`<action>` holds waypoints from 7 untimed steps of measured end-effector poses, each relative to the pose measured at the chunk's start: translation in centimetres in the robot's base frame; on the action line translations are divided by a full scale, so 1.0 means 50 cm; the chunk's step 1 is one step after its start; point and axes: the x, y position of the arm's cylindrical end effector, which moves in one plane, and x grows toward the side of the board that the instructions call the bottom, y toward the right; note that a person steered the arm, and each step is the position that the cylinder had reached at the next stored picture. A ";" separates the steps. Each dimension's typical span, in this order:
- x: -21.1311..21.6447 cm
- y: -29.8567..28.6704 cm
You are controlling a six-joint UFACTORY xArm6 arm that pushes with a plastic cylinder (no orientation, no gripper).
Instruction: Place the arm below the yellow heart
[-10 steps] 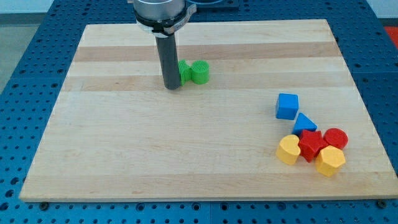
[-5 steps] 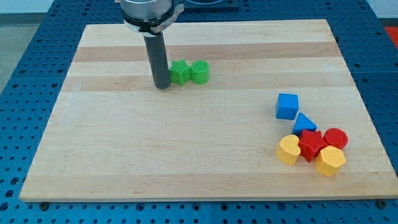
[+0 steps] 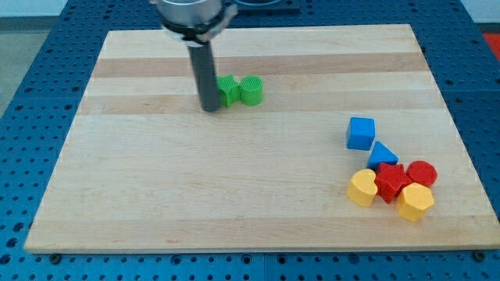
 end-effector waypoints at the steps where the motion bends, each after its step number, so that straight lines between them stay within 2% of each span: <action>1: 0.085 0.104; 2: 0.085 0.104; 4: 0.243 0.149; 6: 0.300 0.277; 7: 0.306 0.281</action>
